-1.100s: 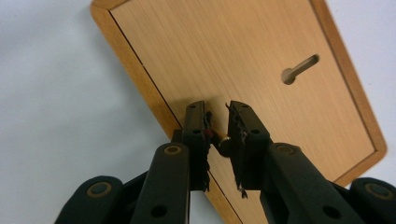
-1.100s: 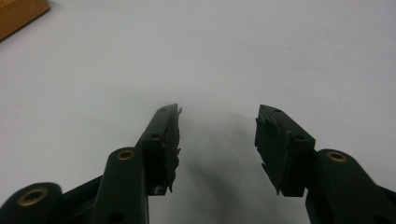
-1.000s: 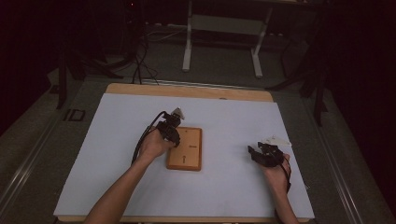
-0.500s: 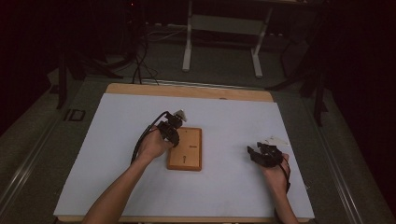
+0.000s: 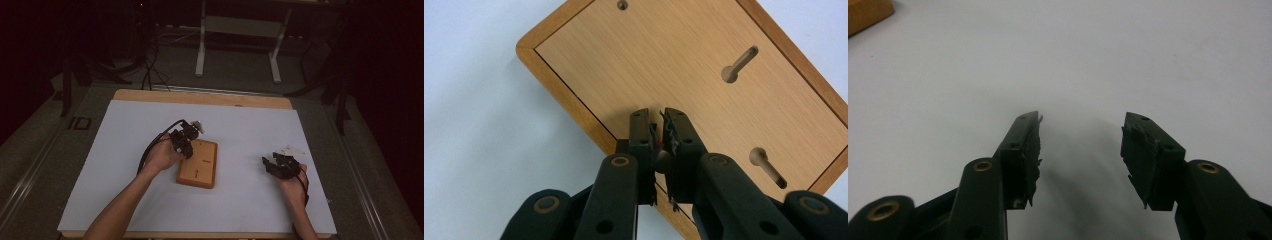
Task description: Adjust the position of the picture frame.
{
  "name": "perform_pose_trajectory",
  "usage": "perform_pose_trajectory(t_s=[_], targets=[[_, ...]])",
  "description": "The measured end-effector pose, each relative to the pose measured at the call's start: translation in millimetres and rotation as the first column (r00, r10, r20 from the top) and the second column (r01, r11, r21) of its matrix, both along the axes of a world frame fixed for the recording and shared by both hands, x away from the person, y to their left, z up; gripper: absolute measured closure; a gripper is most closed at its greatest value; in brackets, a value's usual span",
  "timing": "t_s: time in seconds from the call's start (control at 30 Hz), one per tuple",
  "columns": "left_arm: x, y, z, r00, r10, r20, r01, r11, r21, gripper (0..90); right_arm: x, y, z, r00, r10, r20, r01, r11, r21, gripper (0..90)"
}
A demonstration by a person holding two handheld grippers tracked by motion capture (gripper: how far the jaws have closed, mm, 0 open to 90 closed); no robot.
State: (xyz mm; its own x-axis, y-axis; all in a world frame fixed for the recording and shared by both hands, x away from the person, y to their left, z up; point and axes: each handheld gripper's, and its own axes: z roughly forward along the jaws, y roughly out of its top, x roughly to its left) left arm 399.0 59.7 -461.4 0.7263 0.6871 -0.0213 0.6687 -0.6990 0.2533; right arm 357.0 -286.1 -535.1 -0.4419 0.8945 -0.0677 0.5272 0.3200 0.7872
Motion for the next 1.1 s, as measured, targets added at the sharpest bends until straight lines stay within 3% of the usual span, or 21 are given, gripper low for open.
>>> perform_pose_trajectory(t_s=[0.23,0.37,0.53,0.67,0.77,0.87,0.9,1.1], targets=[[-11.8,-12.0,7.5,0.9954,-0.095,0.013,0.095,0.9954,0.003,84.3,-0.4,7.2,0.3,0.9997,0.024,0.001,-0.024,1.000,-0.004,49.1],[-15.1,-17.9,12.7,0.9925,-0.121,0.019,0.121,0.9926,-0.004,84.3,-0.5,14.1,1.2,0.9991,0.043,0.001,-0.043,0.999,-0.005,49.0],[-21.3,-30.1,22.1,0.9829,-0.182,0.031,0.183,0.9826,-0.033,84.3,-0.5,21.6,1.5,0.9979,0.065,0.002,-0.065,0.998,-0.008,48.9],[-25.2,-37.5,23.8,0.9764,-0.214,0.030,0.215,0.9764,-0.026,84.3,-0.6,25.7,3.2,0.9963,0.085,-0.003,-0.085,0.996,0.012,49.8],[-27.9,-42.0,23.6,0.9717,-0.235,0.026,0.236,0.9711,-0.037,84.3,-0.5,28.4,6.6,0.9926,0.121,-0.007,-0.121,0.992,0.047,61.6],[-29.7,-45.3,23.9,0.9679,-0.250,0.029,0.251,0.9671,-0.042,84.3,-1.7,32.8,12.5,0.9824,0.186,-0.016,-0.183,0.978,0.101,83.7],[-30.3,-46.9,23.9,0.9675,-0.251,0.034,0.252,0.9668,-0.044,84.3,-1.6,34.3,14.0,0.9794,0.201,-0.017,-0.198,0.974,0.113,87.0],[-31.7,-52.7,22.7,0.9619,-0.271,0.034,0.273,0.9612,-0.042,84.3,13.2,55.1,20.1,0.9600,0.277,-0.044,-0.270,0.955,0.121,89.6]])
